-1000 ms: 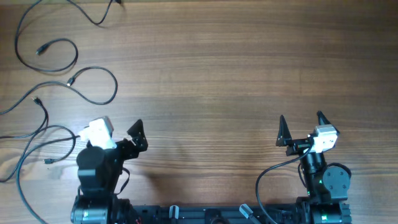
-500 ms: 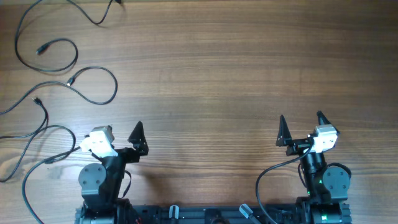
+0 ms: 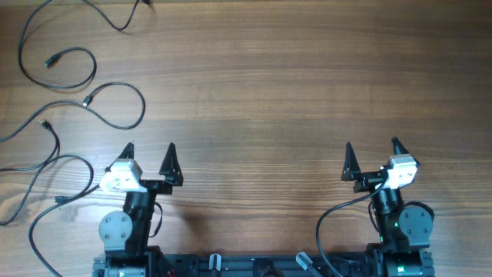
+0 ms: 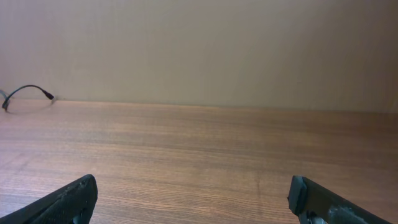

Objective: Untangle cables

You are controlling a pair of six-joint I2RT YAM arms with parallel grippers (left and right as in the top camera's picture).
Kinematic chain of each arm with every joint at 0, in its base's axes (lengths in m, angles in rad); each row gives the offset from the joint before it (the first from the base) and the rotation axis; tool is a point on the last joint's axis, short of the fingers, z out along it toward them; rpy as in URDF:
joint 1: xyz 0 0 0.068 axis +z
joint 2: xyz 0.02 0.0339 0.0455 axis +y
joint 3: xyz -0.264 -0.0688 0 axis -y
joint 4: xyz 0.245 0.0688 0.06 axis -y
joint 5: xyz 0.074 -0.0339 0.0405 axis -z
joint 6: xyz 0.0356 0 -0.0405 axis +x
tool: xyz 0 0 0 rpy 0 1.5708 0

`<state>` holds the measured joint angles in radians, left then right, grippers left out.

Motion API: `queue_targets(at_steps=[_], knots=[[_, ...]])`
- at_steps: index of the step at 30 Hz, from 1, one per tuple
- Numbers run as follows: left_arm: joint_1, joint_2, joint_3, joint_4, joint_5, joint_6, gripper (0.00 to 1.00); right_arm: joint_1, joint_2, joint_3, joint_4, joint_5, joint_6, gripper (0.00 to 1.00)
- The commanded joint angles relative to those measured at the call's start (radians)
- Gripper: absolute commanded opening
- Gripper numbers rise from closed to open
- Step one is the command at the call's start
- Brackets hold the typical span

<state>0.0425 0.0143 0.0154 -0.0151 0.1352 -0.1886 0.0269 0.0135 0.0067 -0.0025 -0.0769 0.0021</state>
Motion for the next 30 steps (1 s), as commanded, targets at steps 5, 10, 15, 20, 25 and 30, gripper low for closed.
queue_targets(at_steps=[5, 10, 15, 20, 25, 30], knots=[[-0.003, -0.011, -0.010, -0.057, -0.176, 0.069, 1.00, -0.005, -0.010, -0.002, 0.003, 0.014, -0.002, 1.00], [-0.006, -0.011, -0.010, -0.048, -0.277, 0.072, 1.00, -0.005, -0.010, -0.002, 0.003, 0.014, -0.002, 1.00], [-0.028, -0.011, -0.010, -0.053, -0.231, 0.160, 1.00, -0.005, -0.010, -0.002, 0.002, 0.014, -0.002, 1.00], [-0.030, -0.011, -0.010, -0.056, -0.216, 0.160, 1.00, -0.005, -0.010, -0.002, 0.003, 0.014, -0.001, 1.00], [-0.030, -0.011, -0.010, -0.058, -0.192, 0.167, 1.00, -0.005, -0.010, -0.002, 0.003, 0.014, -0.001, 1.00], [-0.030, -0.011, -0.010, -0.064, -0.121, 0.211, 1.00, -0.005, -0.010, -0.002, 0.003, 0.014, -0.002, 1.00]])
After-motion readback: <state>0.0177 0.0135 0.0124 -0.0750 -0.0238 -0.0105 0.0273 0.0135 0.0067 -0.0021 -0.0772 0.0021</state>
